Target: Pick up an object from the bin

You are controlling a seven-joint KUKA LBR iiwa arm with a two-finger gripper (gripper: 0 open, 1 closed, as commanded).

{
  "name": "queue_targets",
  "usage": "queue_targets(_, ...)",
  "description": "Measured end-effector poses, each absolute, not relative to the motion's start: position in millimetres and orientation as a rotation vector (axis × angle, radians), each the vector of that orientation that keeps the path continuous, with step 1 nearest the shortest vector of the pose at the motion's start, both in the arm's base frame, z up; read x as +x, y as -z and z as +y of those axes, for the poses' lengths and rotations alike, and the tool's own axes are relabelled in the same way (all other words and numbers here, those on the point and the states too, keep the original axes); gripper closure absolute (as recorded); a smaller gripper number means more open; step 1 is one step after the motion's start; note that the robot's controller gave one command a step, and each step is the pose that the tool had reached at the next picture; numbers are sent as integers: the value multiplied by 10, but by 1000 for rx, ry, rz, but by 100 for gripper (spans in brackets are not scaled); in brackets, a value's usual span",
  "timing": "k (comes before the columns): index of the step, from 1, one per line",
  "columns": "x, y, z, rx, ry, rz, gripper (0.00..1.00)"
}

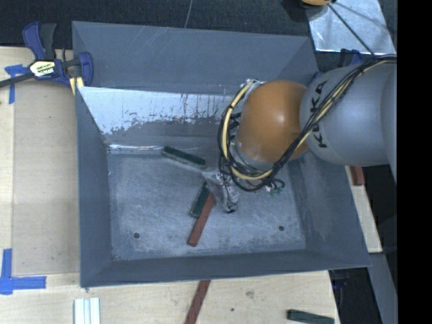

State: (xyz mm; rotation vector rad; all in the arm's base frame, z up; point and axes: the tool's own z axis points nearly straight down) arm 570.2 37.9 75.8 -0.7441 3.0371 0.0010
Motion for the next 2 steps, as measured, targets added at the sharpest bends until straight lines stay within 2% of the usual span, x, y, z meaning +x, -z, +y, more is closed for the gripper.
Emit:
queue_targets(1, 5505, -1236, 360, -768, -2, 3048, 100)
queue_targets(2, 5590, -763, 254, -847, 0, 3020, 0)
